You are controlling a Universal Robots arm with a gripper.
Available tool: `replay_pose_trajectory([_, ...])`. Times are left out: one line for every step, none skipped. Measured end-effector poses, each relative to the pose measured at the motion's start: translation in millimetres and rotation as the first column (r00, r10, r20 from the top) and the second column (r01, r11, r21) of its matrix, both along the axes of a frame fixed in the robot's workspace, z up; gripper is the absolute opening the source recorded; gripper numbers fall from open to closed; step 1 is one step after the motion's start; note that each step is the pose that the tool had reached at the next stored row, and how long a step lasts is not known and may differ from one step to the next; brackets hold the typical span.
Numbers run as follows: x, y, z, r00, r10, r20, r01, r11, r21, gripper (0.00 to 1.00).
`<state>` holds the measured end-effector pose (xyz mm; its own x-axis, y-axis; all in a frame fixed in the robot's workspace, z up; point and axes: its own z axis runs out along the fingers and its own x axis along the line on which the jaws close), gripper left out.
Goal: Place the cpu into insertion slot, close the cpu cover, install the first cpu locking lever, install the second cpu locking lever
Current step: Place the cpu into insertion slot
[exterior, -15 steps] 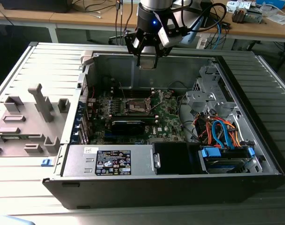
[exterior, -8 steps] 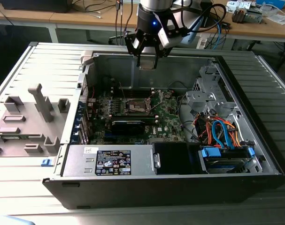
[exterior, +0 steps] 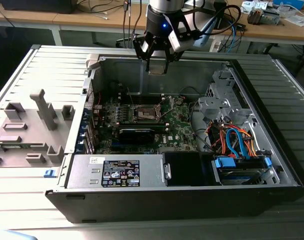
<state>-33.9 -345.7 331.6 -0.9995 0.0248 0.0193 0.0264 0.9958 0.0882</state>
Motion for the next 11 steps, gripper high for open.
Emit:
replay_pose_trajectory([0.0, 0.0, -0.2, 1.0, 0.0, 0.0, 0.0, 1.0, 0.0, 0.55])
replay_pose_trajectory([0.0, 0.0, -0.5, 1.0, 0.0, 0.0, 0.0, 1.0, 0.0002, 0.55])
replay_pose_trajectory([0.0, 0.0, -0.7, 1.0, 0.0, 0.0, 0.0, 1.0, 0.0, 0.55])
replay_pose_trajectory([0.0, 0.0, -1.0, 1.0, 0.0, 0.0, 0.0, 1.0, 0.0001, 0.55])
replay_pose_trajectory([0.0, 0.0, -1.5, 1.0, 0.0, 0.0, 0.0, 1.0, 0.0001, 0.55])
replay_pose_trajectory([0.0, 0.0, -1.9, 1.0, 0.0, 0.0, 0.0, 1.0, 0.0001, 0.55])
replay_pose_trajectory([0.0, 0.0, -2.3, 1.0, 0.0, 0.0, 0.0, 1.0, 0.0, 0.55])
replay_pose_trajectory([0.0, 0.0, -2.6, 1.0, 0.0, 0.0, 0.0, 1.0, 0.0, 0.55])
replay_pose_trajectory([0.0, 0.0, -3.3, 1.0, 0.0, 0.0001, 0.0, 1.0, 0.0001, 0.55])
replay_pose_trajectory([0.0, 0.0, -3.8, 1.0, 0.0, 0.0, 0.0, 1.0, 0.0001, 0.55])
replay_pose_trajectory([0.0, 0.0, -4.5, 1.0, 0.0, 0.0001, 0.0, 1.0, 0.0002, 0.55])
